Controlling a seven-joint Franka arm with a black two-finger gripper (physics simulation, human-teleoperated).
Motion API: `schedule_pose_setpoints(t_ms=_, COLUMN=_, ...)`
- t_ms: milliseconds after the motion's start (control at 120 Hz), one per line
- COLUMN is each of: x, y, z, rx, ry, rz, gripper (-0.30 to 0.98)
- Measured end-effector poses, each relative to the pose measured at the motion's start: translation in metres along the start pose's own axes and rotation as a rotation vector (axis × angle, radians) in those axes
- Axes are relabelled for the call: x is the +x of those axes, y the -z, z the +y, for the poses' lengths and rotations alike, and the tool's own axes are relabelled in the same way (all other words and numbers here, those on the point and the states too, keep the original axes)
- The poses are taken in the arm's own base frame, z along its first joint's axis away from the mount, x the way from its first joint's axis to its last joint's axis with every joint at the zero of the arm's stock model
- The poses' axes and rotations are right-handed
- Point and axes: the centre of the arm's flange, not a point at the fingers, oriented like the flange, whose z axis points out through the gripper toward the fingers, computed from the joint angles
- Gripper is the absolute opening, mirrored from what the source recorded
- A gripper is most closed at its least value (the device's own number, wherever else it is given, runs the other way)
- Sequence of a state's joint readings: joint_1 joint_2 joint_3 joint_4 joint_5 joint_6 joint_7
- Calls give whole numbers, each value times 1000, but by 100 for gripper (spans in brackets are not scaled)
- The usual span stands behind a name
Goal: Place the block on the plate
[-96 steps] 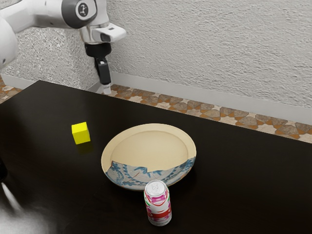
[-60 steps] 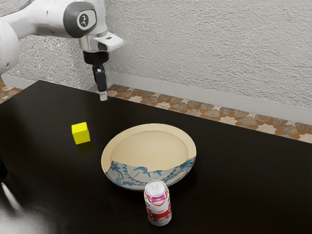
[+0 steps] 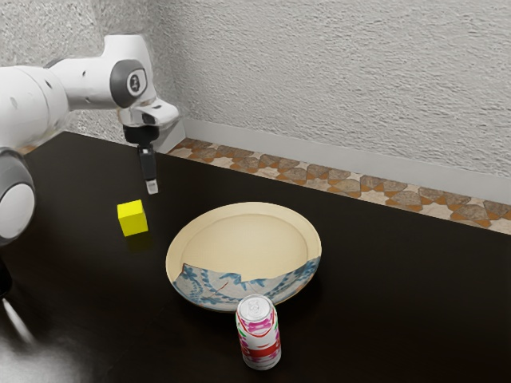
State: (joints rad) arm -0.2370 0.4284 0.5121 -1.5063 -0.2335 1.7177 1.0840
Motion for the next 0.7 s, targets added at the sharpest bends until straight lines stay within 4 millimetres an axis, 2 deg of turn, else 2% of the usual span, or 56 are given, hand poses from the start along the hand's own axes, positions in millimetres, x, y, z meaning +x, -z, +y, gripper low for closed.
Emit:
schedule_pose_setpoints(t_ms=225, x=-41, y=-2, z=-3, rx=2, ry=-25, rz=61, gripper=69)
schedule_pose_setpoints(t_ms=317, x=-54, y=-5, z=-13, rx=14, ry=-22, rz=71, gripper=69)
schedule_pose_setpoints(t_ms=408, x=-72, y=-14, z=-32, rx=21, ry=0, rz=69, gripper=69)
schedule_pose_setpoints(t_ms=542, x=-75, y=-33, z=-75, rx=35, ry=35, rz=68, gripper=69)
schedule_pose_setpoints(t_ms=700, x=-53, y=-43, z=-107, rx=30, ry=-1, rz=105, gripper=69)
